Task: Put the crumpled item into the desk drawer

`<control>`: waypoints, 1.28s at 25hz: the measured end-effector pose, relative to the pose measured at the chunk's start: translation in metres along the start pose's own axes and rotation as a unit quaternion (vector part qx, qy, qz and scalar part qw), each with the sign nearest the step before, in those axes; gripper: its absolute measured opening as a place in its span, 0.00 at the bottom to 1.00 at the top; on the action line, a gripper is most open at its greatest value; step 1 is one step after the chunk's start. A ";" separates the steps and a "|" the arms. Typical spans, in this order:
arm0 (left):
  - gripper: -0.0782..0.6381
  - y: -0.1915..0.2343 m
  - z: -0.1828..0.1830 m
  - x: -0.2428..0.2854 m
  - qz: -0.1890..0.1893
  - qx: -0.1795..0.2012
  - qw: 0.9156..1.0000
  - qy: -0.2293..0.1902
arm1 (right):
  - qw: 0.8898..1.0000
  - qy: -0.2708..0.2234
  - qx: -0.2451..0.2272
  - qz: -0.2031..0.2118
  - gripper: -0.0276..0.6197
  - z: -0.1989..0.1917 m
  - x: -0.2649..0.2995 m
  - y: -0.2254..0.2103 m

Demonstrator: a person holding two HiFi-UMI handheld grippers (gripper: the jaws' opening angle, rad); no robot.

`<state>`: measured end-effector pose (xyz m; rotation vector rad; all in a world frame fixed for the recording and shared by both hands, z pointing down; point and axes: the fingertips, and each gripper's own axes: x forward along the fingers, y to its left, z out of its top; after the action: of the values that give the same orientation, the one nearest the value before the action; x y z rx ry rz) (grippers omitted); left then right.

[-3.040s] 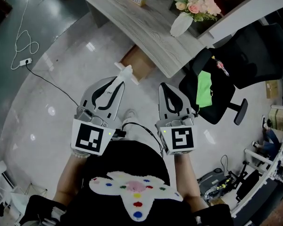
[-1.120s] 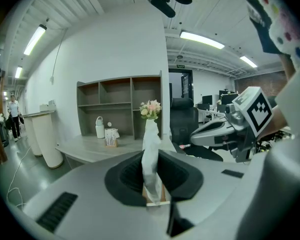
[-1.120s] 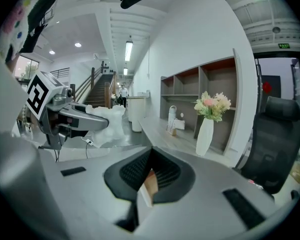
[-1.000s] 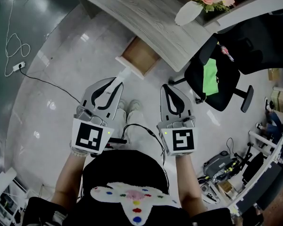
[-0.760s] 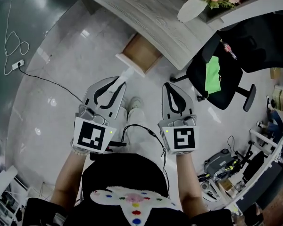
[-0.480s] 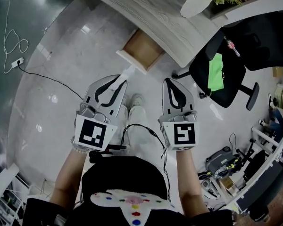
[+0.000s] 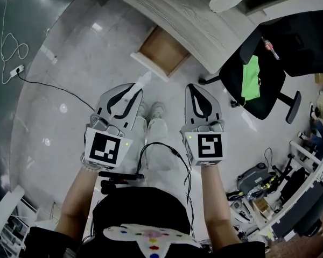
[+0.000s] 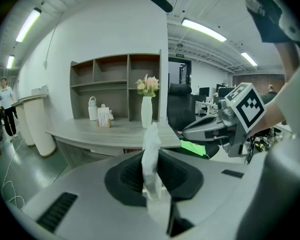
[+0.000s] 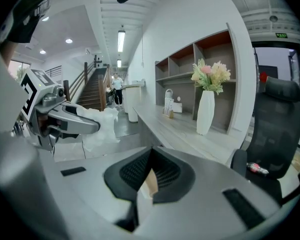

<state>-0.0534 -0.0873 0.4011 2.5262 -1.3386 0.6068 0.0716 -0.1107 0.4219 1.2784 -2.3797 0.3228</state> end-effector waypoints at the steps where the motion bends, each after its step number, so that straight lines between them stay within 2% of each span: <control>1: 0.19 0.000 -0.004 0.003 -0.001 -0.002 1.000 0.004 | 1.000 0.004 0.002 -0.001 0.05 -0.004 0.002 -0.001; 9: 0.19 0.003 -0.034 0.028 -0.003 -0.017 0.999 0.027 | 1.000 0.016 0.014 -0.001 0.05 -0.028 0.023 -0.005; 15: 0.19 0.004 -0.052 0.051 -0.013 -0.007 0.999 0.042 | 1.000 0.025 0.016 0.005 0.05 -0.044 0.037 -0.005; 25: 0.19 0.009 -0.088 0.082 -0.015 -0.020 0.998 0.058 | 0.999 0.035 0.012 0.015 0.05 -0.063 0.064 -0.008; 29: 0.19 0.010 -0.099 0.102 -0.026 -0.016 0.998 0.063 | 0.999 0.038 0.015 0.016 0.05 -0.070 0.075 -0.010; 32: 0.19 0.010 -0.106 0.118 -0.042 0.007 0.997 0.068 | 0.999 0.044 0.018 0.013 0.05 -0.077 0.081 -0.012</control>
<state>-0.0298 -0.1405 0.5490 2.4875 -1.1796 0.7570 0.0615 -0.1471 0.5276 1.2252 -2.3276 0.4235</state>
